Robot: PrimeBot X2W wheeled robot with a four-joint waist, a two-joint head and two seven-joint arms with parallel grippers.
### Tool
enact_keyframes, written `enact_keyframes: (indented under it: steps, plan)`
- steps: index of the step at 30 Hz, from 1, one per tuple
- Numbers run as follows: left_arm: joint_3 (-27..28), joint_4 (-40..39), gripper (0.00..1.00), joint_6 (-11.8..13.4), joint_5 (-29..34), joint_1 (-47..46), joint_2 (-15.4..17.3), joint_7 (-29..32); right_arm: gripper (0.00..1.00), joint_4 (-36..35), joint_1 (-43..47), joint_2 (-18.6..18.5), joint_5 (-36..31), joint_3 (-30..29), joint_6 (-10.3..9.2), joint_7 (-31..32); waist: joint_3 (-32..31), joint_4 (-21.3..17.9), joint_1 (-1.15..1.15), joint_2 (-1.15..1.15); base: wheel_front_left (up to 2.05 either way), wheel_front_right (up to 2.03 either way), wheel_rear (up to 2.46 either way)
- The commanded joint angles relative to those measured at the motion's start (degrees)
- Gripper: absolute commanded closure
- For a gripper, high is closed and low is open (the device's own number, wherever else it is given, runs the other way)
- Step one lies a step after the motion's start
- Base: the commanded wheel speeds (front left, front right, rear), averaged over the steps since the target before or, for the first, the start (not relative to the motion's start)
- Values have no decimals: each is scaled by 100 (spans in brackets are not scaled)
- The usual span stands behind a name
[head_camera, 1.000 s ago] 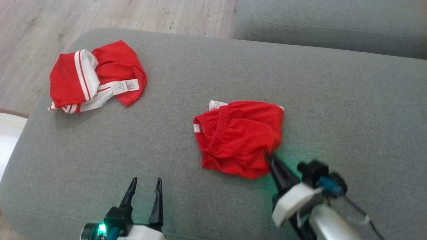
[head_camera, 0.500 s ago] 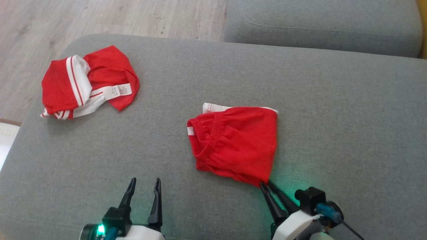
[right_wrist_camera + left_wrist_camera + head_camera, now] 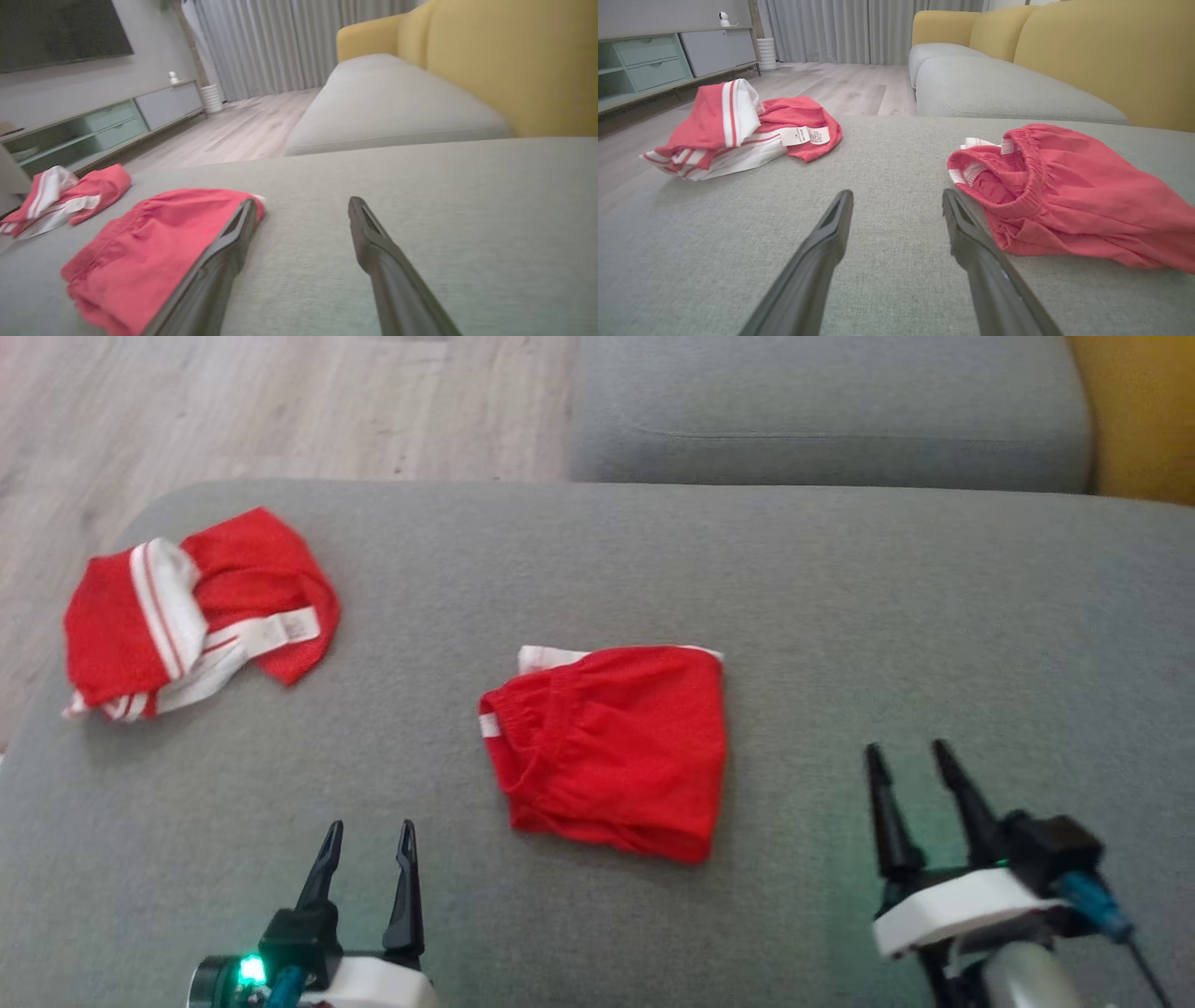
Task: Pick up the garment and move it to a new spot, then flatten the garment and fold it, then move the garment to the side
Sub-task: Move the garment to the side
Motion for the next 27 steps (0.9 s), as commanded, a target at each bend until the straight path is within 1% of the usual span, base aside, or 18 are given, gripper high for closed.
enact_keyframes:
  steps: [1, 5, 11, 16, 22, 24, 27]
  plan:
    - [241, -184, 0, 8, 122, -99, 21, -71, 0, -247, -130, -10, -43, -65, 21, -63, -59, -107, 0, 0, 0, 0, 0]
    - [308, -118, 0, 28, 270, -58, 33, -71, 0, -249, -100, -10, -164, -339, 21, -63, -126, -224, 0, 0, 0, 0, 0]
    - [407, -41, 0, 76, 322, 90, 26, -71, 0, -50, 51, -10, -296, -493, 21, -63, -223, -329, 0, 0, 0, 0, 0]
    - [488, -66, 0, 116, 308, 184, 14, -71, 0, 80, 176, -10, -257, -510, 21, -63, -264, -364, 0, 0, 0, 0, 0]
    - [482, -121, 0, 86, 319, 161, 5, -71, 0, 150, 162, -10, -224, -376, 21, -63, -217, -336, 0, 0, 0, 0, 0]
    - [464, -122, 0, 56, 312, 135, 2, -71, 1, 303, 127, -10, -171, -191, 21, -63, -171, -289, 0, 0, 0, 0, 0]
    - [389, -98, 0, 0, 291, 100, -1, -71, 3, 562, -145, -10, -83, 238, 21, -63, -68, -174, 0, 0, 0, 0, 0]
